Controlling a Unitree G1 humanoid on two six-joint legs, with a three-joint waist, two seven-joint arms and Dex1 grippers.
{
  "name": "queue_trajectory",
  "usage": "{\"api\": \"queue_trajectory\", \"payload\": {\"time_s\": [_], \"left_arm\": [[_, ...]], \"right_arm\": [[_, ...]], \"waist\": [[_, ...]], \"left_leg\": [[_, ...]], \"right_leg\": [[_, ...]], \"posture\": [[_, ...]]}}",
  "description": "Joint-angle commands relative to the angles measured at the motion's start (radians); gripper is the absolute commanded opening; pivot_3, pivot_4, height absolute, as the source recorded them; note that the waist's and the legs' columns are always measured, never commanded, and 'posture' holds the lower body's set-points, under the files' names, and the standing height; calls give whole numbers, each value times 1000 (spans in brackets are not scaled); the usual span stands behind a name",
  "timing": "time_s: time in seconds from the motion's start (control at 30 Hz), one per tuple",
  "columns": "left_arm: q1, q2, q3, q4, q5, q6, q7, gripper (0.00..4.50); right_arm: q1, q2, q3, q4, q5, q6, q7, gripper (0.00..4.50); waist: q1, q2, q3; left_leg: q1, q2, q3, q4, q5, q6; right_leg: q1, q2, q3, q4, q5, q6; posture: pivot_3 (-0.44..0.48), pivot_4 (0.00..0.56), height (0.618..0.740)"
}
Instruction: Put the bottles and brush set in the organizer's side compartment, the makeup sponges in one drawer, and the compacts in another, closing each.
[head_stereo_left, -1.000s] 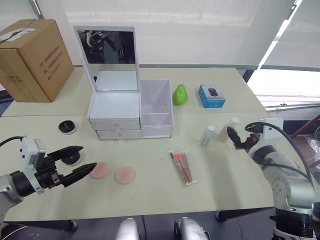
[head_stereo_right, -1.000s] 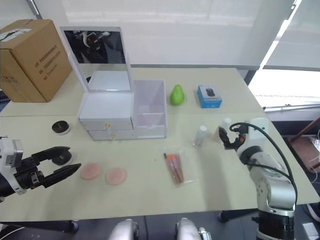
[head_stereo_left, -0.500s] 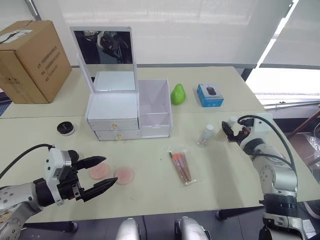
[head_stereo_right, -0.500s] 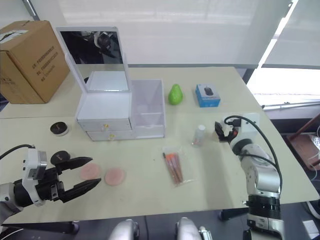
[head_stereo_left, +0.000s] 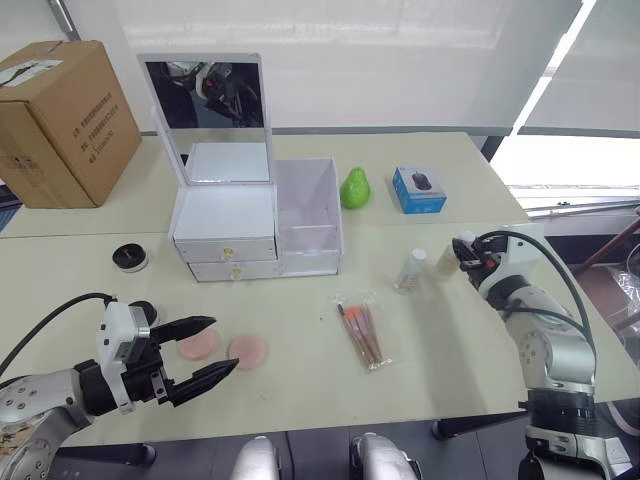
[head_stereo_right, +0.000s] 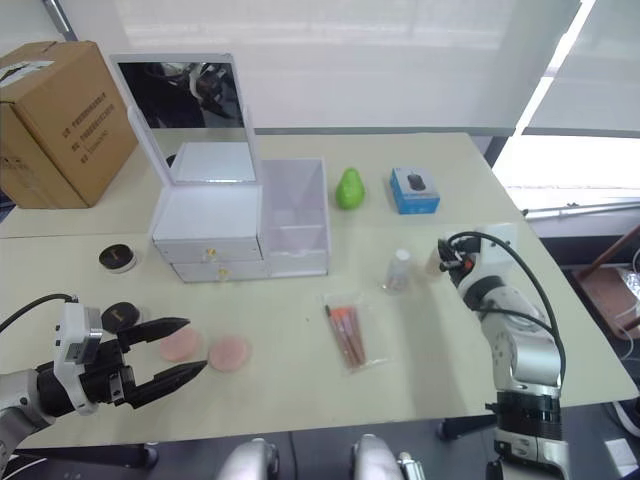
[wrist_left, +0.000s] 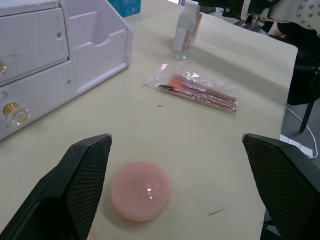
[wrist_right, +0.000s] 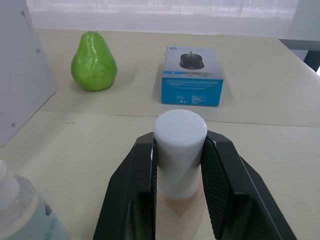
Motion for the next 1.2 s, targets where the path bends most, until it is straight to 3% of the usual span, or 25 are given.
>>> {"api": "queue_trajectory", "payload": {"time_s": [0.03, 0.23, 0.47, 0.6, 0.77, 1.2], "left_arm": [[-28, -17, 8, 8, 0, -19, 31, 4500], [-62, -40, 20, 33, -3, -18, 73, 4500], [-97, -47, 3, 50, 7, -29, 88, 4500], [-102, -51, -1, 51, 11, -36, 89, 4500], [-95, -56, -3, 47, 13, -44, 96, 4500], [-96, -52, 7, 45, 6, -38, 114, 4500]], "right_arm": [[-130, -33, -22, -114, 60, 27, 11, 926], [-368, 7, 70, -177, 174, 226, 24, 926], [-535, 197, 230, -140, 142, 302, -58, 926], [-555, 278, 319, -91, 82, 297, -92, 926], [-531, 282, 399, -59, -7, 266, -84, 926], [-476, 306, 454, 153, -146, 110, -24, 926]], "waist": [[-5, 2, 1], [-12, 1, 0], [-8, 1, 1], [-8, -1, -1], [-8, -1, -1], [-15, -2, -1]], "left_leg": [[0, 0, 0, 0, 0, 0], [2, 1, -1, -2, -1, 1], [2, 2, -1, -2, -1, 2], [0, 2, -1, -1, -1, 2], [-1, 2, -1, -1, -1, 1], [2, 3, -1, -2, -1, 1]], "right_leg": [[-1, 1, 2, 0, 1, 1], [-1, 7, 8, 0, 2, 1], [-3, 9, 10, 0, 6, -7], [-3, 9, 10, -1, 7, -8], [-4, 9, 10, -1, 7, -8], [-3, 10, 10, 0, 7, -8]], "posture": [[0, 150, 722], [0, 150, 722], [0, 150, 722], [0, 150, 722], [0, 150, 722], [0, 150, 722]]}}
